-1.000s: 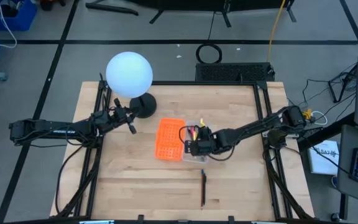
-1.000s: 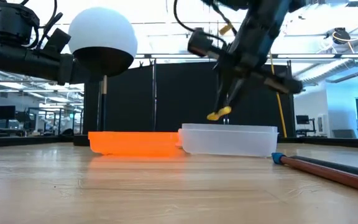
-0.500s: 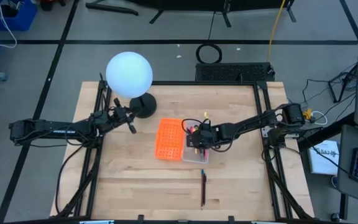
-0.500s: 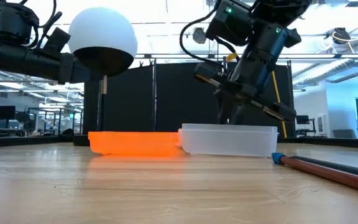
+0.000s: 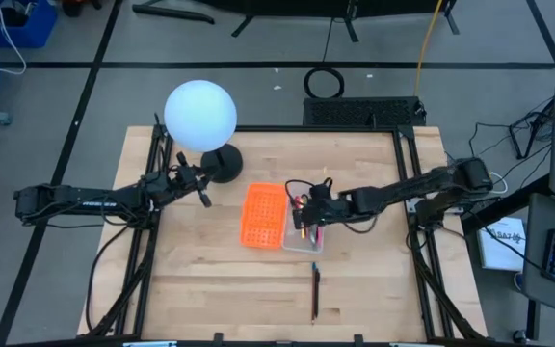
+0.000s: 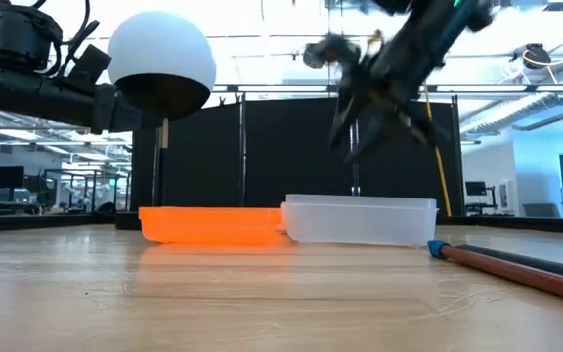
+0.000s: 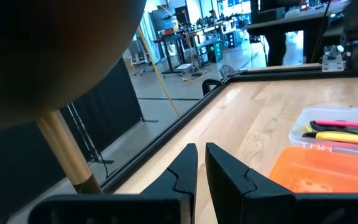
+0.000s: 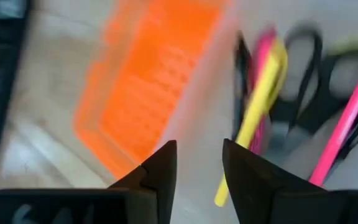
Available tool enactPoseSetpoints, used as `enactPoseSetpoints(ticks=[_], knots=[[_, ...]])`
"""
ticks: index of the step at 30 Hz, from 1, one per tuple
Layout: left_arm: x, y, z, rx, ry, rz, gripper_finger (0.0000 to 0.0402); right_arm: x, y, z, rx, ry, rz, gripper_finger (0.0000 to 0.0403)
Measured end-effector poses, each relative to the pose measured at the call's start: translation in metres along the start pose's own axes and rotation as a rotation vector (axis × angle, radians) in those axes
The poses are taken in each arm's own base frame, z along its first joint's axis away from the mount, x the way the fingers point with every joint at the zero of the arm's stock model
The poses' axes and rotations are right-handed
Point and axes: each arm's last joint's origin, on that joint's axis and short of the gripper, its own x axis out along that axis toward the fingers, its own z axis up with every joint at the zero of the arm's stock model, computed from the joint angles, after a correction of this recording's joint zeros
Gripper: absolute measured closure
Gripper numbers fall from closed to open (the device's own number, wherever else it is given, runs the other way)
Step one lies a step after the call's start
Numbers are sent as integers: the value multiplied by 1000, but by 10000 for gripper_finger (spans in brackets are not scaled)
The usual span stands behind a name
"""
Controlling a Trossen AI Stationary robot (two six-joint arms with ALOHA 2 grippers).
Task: Pick & place school supplies into a supply box
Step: Put the brown pencil into the orange supply box
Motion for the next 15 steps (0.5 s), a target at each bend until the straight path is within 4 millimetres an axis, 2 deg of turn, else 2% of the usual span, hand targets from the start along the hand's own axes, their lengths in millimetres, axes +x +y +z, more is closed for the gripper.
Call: enactPoseSetpoints(ticks=[6, 9, 12, 15], knots=[[0, 0, 1, -31, -5, 1, 360, -68, 16, 3, -203, -262, 152, 294], [0, 0, 1, -26, -6, 1, 360, -94, 18, 5, -362, -342, 193, 301], [0, 0, 1, 33, -11, 3, 360, -107, 18, 1, -545, -402, 186, 309], [0, 1, 3, 66, -33, 11, 360, -102, 11, -8, -715, -466, 112, 320]])
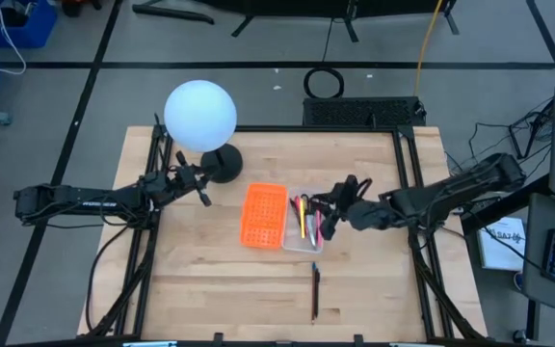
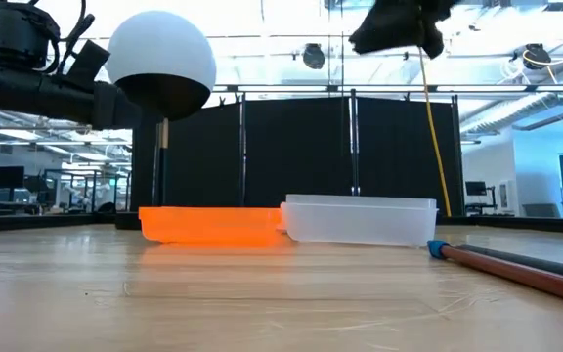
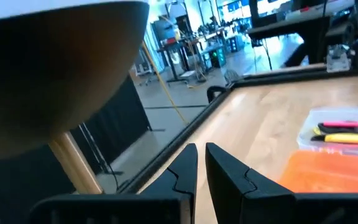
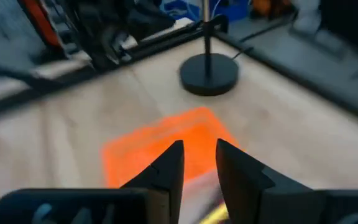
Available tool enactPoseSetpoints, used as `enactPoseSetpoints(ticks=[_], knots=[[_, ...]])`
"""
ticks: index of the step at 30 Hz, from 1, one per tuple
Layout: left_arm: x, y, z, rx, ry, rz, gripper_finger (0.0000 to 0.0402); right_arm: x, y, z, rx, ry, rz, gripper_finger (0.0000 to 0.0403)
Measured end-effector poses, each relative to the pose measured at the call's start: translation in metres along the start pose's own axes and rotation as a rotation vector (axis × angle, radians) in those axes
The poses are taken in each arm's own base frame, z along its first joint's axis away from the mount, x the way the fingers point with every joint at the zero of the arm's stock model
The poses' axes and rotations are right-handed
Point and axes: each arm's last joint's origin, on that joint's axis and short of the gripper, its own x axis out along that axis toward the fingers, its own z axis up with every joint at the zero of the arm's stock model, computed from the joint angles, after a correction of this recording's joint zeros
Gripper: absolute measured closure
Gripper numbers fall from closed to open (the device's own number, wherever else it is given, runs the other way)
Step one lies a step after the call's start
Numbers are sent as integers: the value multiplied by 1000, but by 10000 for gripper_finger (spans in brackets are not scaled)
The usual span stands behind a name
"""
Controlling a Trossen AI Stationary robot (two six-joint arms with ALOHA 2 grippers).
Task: Pick & place school supplies into a supply box
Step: Put the brown pencil into the orange supply box
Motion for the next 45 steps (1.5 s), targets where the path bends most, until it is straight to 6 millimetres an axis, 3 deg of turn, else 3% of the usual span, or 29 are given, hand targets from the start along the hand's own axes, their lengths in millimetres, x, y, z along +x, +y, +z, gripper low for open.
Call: enactPoseSetpoints(ticks=[4, 8, 18, 23, 27, 35, 38, 42, 45], knots=[[0, -1, 1, -124, -13, -33, 360, 5, -1, -14, -120, -38, 46, 359], [0, 0, 7, -130, -81, -60, 360, 7, -4, -22, -202, -67, 154, 398], [-1, -5, 7, -92, -112, -216, 360, 10, -7, -42, -208, -246, 353, 400], [-2, -10, 8, -81, -144, -376, 360, 12, -14, -60, -236, -233, 350, 402], [-3, -13, 6, -168, -115, -476, 360, 12, -20, -73, -255, -231, 348, 402], [-3, -15, -1, -170, -38, -506, 360, 12, -40, -104, -360, -264, 336, 402], [2, -12, 13, -148, -72, -482, 360, 7, -49, -106, -404, -349, 323, 402], [12, -5, 37, -105, -94, -404, 360, 1, -66, -105, -340, -448, 298, 402], [15, -4, 42, -99, -53, -391, 360, -4, -78, -108, -314, -480, 278, 402]])
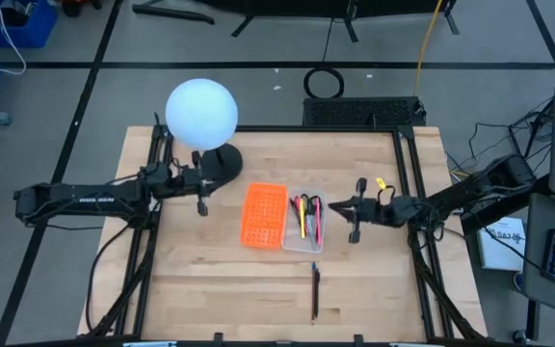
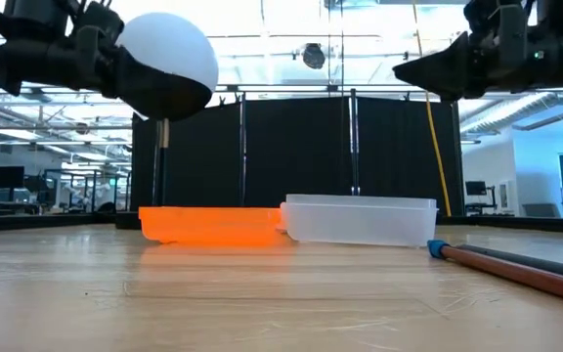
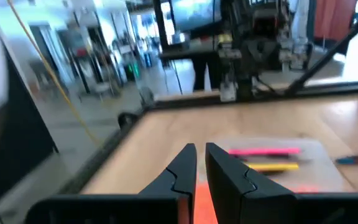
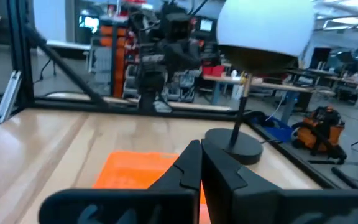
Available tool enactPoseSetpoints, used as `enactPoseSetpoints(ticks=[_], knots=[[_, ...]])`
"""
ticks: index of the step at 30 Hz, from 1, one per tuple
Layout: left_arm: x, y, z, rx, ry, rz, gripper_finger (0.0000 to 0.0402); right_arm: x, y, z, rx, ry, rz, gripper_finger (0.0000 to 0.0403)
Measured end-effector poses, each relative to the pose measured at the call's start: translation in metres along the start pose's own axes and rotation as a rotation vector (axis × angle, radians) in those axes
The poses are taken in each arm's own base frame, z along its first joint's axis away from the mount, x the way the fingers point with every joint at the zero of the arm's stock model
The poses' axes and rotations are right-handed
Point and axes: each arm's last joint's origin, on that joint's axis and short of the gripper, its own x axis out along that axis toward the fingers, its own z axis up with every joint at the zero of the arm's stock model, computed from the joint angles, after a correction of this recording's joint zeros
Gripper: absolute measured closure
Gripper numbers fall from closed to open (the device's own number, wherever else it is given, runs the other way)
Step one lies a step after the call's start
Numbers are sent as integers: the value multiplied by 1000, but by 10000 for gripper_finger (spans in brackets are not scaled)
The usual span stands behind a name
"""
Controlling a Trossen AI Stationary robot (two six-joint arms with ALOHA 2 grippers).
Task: Pick & place school supplies into a supply box
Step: Put the brown pencil into the orange supply box
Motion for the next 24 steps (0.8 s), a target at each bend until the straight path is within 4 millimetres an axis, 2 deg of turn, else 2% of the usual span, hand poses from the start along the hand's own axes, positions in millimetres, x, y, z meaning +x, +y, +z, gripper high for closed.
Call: enactPoseSetpoints(ticks=[4, 9, 16, 21, 24], knots=[[0, -4, -10, -20, 117, -31, 360, -6, -12, 3, 14, -37, -53, 402], [-1, -6, -17, -35, 170, -41, 360, -7, -19, 4, 63, -43, -81, 402], [-1, -6, -17, -59, 170, -39, 360, -5, -13, -4, 12, 17, 53, 403], [-3, -6, -15, -23, 152, -41, 362, -12, -12, -8, 1, 12, 65, 403], [-9, -7, -9, -4, 115, -45, 386, -20, -12, -9, 3, 3, 31, 403]])
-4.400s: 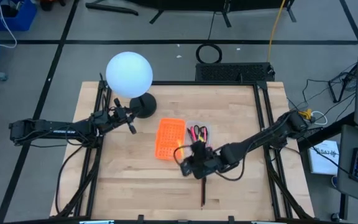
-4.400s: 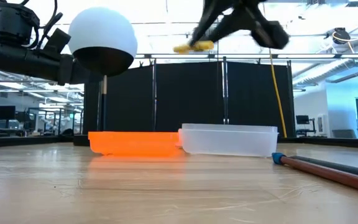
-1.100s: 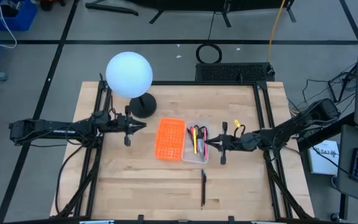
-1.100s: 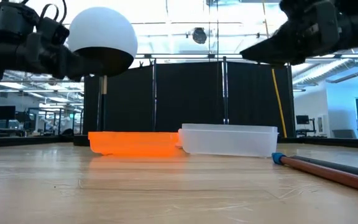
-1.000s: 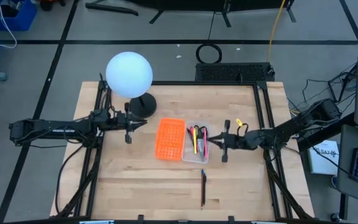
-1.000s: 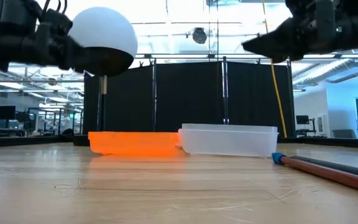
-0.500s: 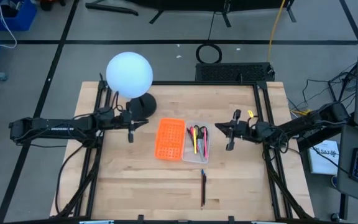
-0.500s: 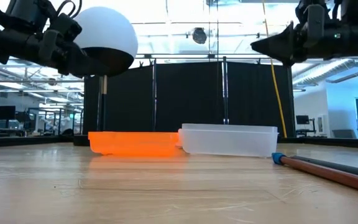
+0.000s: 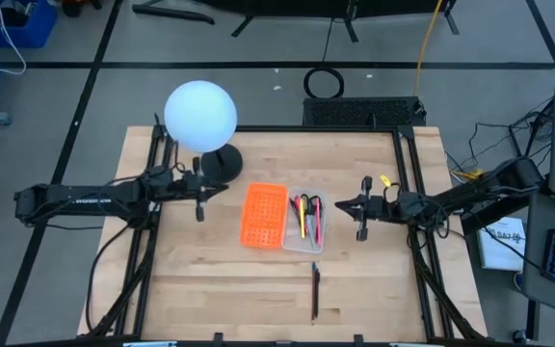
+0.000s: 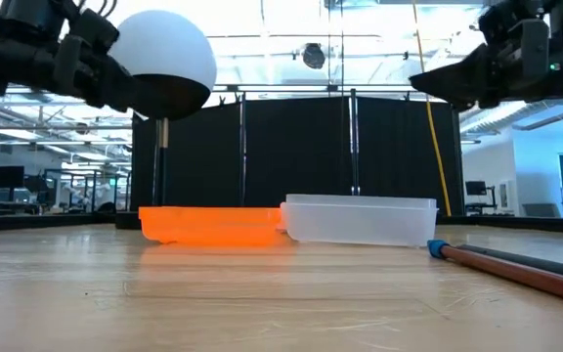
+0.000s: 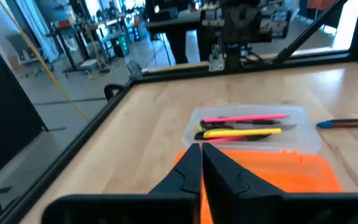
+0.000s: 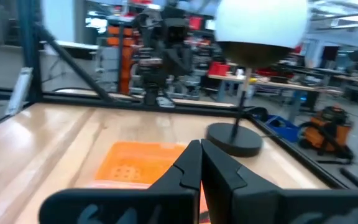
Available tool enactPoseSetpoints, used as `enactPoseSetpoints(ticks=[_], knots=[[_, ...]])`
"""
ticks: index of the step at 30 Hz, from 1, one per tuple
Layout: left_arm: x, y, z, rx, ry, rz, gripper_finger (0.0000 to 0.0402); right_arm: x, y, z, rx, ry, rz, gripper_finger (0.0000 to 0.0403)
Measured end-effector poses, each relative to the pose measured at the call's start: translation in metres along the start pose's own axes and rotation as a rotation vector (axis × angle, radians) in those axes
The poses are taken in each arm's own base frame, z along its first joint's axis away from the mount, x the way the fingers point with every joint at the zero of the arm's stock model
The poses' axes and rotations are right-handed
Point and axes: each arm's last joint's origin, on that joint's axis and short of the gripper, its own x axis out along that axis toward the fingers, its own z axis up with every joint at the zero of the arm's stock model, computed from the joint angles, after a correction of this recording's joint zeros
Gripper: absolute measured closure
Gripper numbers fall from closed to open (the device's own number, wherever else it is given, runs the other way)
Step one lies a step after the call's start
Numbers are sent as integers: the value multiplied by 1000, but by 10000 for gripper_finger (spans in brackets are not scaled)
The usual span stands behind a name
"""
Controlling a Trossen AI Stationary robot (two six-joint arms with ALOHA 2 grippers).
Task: Pick & place school supplies into a supply box
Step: Put the brown pencil into the orange supply box
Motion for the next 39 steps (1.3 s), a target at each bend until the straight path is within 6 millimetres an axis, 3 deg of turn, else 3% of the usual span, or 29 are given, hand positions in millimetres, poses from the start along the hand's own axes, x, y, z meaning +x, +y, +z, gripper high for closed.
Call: enactPoseSetpoints(ticks=[6, 15, 20, 32, 39], knots=[[-19, -3, 8, 51, -67, 20, 397, -12, 2, 0, -12, -21, -22, 403], [-38, -7, 2, 102, -209, 26, 397, -22, -6, 13, -14, -80, -125, 403], [-42, -8, -2, 103, -193, 23, 398, -33, -8, 13, -15, -43, -110, 403], [-38, -9, -9, -11, -113, -7, 386, -43, -8, 15, 21, -56, -67, 403], [-9, -24, -7, 0, -44, -120, 396, -43, -10, 20, 7, -99, -83, 403]])
